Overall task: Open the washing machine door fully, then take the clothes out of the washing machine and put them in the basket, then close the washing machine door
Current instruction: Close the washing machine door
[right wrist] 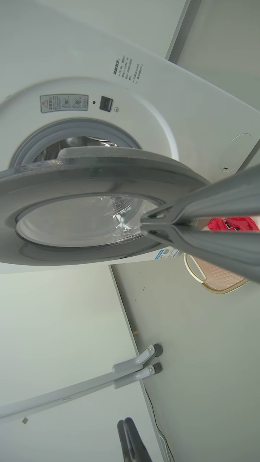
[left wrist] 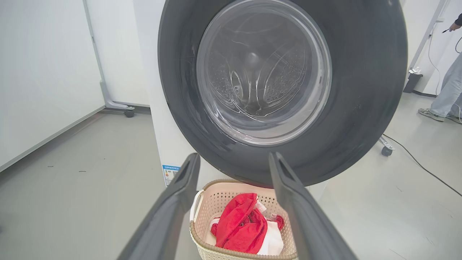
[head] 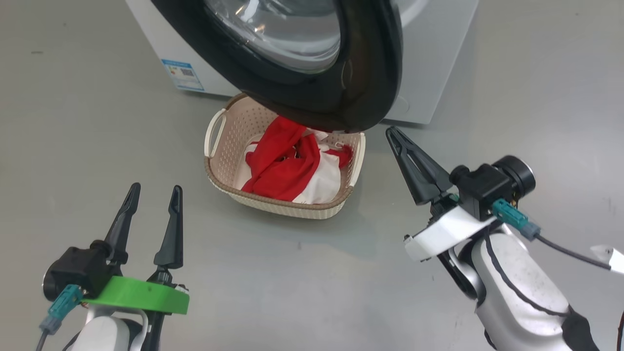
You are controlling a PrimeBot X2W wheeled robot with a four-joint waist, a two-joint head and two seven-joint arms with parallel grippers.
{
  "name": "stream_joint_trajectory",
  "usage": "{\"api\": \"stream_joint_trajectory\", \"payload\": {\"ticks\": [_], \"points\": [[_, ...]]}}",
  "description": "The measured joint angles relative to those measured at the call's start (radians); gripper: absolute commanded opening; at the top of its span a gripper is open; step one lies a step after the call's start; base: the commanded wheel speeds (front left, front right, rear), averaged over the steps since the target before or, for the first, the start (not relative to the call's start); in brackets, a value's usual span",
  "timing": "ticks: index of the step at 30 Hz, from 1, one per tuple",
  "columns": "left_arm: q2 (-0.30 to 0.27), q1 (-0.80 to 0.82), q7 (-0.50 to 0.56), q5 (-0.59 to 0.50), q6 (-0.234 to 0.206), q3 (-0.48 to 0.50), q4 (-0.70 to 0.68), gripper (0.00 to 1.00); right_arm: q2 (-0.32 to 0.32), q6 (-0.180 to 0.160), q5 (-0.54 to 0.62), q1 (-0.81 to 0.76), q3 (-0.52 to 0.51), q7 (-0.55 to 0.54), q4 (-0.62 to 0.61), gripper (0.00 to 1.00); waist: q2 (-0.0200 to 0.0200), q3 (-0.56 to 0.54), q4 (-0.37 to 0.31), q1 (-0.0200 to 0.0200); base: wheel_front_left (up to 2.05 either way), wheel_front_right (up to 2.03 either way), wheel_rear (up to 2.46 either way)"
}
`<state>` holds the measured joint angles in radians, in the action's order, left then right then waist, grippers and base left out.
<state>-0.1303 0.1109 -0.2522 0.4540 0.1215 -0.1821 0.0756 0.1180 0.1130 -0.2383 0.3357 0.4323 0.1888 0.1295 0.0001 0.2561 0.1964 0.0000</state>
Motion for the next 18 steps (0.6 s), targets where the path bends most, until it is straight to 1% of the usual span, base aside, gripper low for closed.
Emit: {"api": "stream_joint_trajectory", "payload": {"ticks": [4, 12, 18], "points": [[0.011, 0.019, 0.000, 0.001, 0.004, -0.009, -0.002, 1.00, 0.009, 0.000, 0.009, 0.060, 0.013, -0.020, 0.025, 0.00, 0.0000, 0.032, 0.024, 0.0000, 0.00, 0.00, 0.00], [0.013, 0.062, 0.000, 0.013, 0.004, -0.029, -0.012, 1.00, 0.020, 0.003, 0.019, 0.165, 0.017, -0.040, 0.074, 0.00, 0.0000, 0.101, 0.071, 0.0000, 0.00, 0.00, 0.00], [0.014, 0.092, 0.000, 0.021, 0.004, -0.037, -0.015, 1.00, 0.038, 0.003, 0.020, 0.233, -0.019, -0.043, 0.109, 0.00, 0.0000, 0.151, 0.101, 0.0000, 0.00, 0.00, 0.00]]}}
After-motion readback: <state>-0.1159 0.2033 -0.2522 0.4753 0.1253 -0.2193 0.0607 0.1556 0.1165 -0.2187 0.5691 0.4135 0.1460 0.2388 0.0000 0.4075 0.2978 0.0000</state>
